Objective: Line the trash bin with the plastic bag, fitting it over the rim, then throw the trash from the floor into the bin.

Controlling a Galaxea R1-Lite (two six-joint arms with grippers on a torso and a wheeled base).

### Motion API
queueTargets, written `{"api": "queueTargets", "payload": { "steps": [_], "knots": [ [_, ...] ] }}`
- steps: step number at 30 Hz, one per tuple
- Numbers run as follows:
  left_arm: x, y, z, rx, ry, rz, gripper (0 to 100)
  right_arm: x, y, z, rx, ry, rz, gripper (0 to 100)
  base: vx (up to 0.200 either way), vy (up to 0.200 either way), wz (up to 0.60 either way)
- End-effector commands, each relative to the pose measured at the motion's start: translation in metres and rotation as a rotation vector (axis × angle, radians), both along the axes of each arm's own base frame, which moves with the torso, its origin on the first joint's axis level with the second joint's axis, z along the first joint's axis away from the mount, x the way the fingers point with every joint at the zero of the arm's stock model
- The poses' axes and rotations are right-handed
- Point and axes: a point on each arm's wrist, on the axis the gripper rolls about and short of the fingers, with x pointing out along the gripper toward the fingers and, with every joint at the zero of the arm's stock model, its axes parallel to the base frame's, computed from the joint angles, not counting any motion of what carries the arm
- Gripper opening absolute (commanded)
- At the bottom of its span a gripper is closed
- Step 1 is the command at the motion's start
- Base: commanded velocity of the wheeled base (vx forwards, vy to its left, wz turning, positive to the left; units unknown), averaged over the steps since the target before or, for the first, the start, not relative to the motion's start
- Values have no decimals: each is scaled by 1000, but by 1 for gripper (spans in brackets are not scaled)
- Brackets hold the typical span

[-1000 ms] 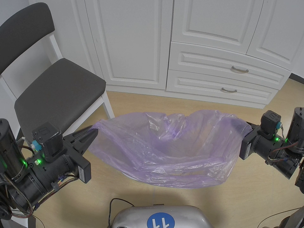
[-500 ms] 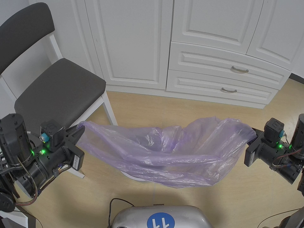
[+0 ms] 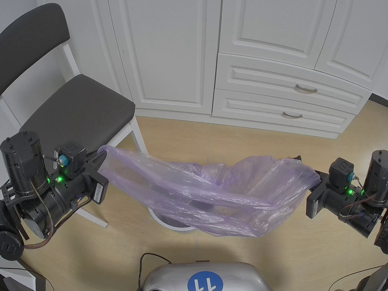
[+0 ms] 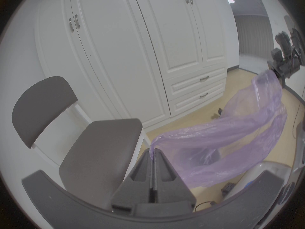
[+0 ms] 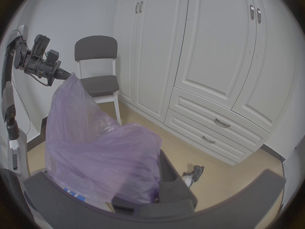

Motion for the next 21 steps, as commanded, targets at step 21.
{"api": "queueTargets", "payload": {
  "steps": [21],
  "knots": [
    [-6,26,-1,72,13,83,0,-1,-11,-13,-114,14,-33,0,0,0,0]
  ]
}}
